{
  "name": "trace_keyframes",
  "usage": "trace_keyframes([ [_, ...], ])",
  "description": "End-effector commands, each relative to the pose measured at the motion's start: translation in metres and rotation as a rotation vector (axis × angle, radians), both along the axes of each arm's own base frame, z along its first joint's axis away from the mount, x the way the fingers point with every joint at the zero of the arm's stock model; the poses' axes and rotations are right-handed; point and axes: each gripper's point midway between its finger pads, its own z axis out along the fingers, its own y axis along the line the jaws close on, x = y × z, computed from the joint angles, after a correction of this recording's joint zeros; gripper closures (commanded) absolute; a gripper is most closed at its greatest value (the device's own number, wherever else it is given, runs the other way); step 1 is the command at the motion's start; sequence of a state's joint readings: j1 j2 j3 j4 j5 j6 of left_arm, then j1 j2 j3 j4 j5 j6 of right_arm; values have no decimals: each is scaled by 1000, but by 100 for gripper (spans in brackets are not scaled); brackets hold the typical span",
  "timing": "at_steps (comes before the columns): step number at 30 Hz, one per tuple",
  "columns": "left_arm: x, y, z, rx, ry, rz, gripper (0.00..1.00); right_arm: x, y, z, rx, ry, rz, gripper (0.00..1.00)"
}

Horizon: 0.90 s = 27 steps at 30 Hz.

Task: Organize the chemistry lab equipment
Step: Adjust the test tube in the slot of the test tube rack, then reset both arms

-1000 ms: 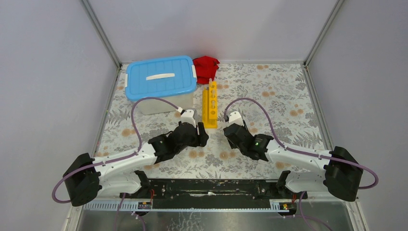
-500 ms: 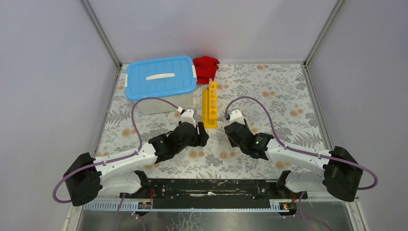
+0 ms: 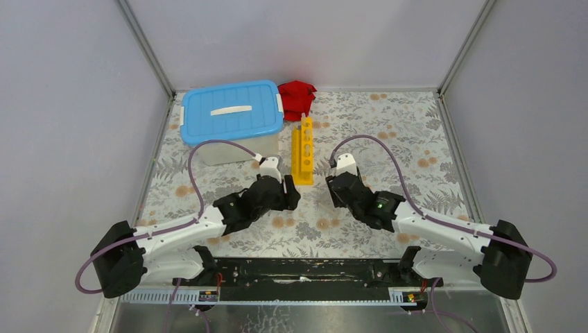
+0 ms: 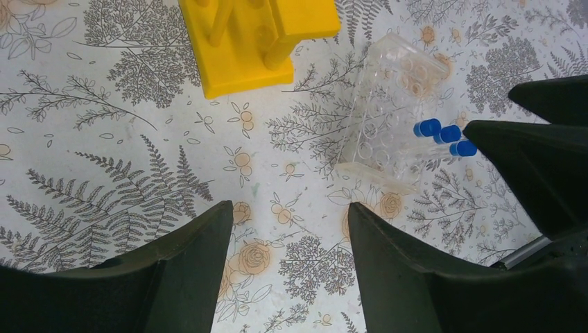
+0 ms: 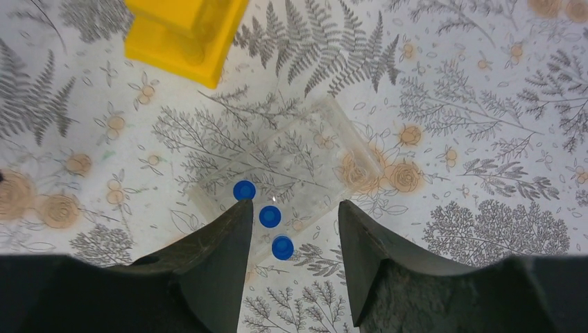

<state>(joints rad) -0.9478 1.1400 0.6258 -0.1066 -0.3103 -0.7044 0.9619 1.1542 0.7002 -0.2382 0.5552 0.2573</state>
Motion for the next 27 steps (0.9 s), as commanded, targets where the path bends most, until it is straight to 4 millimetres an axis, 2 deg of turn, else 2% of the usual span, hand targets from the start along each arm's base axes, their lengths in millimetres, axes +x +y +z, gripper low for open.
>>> trace_keyframes([
  [1, 12, -1, 28, -51, -72, 34, 31, 14, 5, 49, 93, -102, -28, 42],
  [5, 24, 3, 59, -65, -143, 80, 28, 27, 2, 76, 118, -167, -92, 33],
  [9, 45, 10, 104, -49, -251, 162, 25, 57, -6, 104, 119, -218, -179, 26],
  [12, 59, 21, 146, -26, -349, 230, 22, 84, -18, 122, 128, -241, -241, 26],
  [13, 64, 25, 167, -28, -388, 257, 21, 95, -25, 132, 136, -262, -272, 26],
  [14, 68, 31, 174, -5, -410, 278, 21, 103, -33, 135, 133, -273, -301, 26],
  [15, 72, 36, 195, -1, -446, 305, 20, 112, -41, 141, 137, -290, -329, 25],
  [18, 85, 65, 233, 59, -516, 418, 17, 134, -72, 147, 143, -303, -406, 24],
  [21, 96, 101, 260, 71, -574, 520, 16, 148, -104, 148, 131, -324, -490, 21],
  [24, 106, 145, 268, 94, -599, 659, 16, 156, -131, 142, 87, -373, -565, 14],
  [27, 116, 198, 266, 114, -599, 817, 17, 161, -151, 138, 57, -420, -617, 11],
])
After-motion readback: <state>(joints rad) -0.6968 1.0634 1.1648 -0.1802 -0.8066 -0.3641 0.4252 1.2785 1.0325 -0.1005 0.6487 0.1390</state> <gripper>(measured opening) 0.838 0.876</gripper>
